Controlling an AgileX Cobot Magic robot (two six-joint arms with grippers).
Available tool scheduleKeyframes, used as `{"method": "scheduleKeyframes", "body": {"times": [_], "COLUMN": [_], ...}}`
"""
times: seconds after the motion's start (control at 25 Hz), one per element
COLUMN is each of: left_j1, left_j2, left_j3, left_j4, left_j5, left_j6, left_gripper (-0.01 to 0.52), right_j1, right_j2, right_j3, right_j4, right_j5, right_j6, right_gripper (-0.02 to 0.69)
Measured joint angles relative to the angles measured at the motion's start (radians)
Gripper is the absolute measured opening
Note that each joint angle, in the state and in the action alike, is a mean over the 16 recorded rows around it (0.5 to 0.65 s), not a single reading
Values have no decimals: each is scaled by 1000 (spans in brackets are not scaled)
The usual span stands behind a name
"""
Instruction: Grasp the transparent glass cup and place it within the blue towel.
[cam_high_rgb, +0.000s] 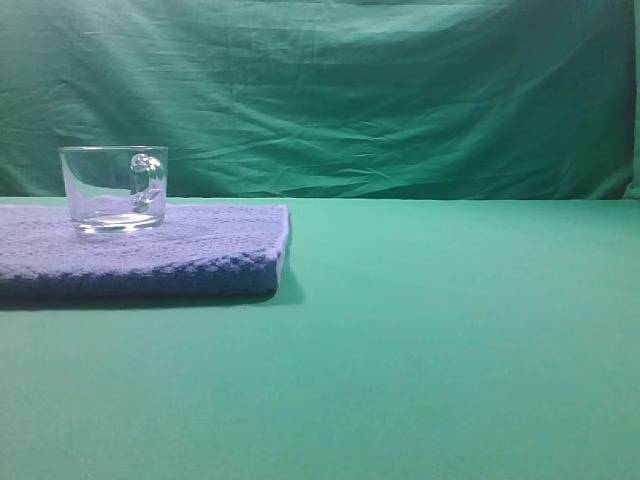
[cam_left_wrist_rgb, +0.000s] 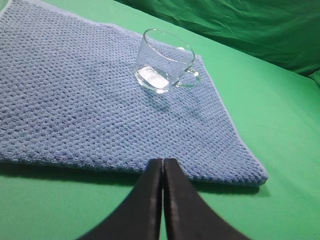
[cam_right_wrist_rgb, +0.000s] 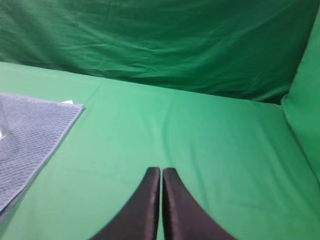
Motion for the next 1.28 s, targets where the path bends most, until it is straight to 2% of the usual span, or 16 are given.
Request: {"method": "scheduleKeyframes", "body": {"times": [0.24, 0.48, 1.28], "left_j1": [0, 0, 0], "left_j2": [0, 0, 0], "left_j3": [0, 0, 0], "left_j4": [0, 0, 0], "left_j5": [0, 0, 0], "left_j6": [0, 0, 0], "left_gripper": [0, 0, 0], "right_j1": [-30, -37, -38], "right_j2": [-121, -151, -151], "right_j3": [189, 288, 316], "right_j4": [6, 10, 14], "right_j5": [-84, -103, -13], "right_j6": [0, 1, 2], "right_gripper": [0, 0, 0]}}
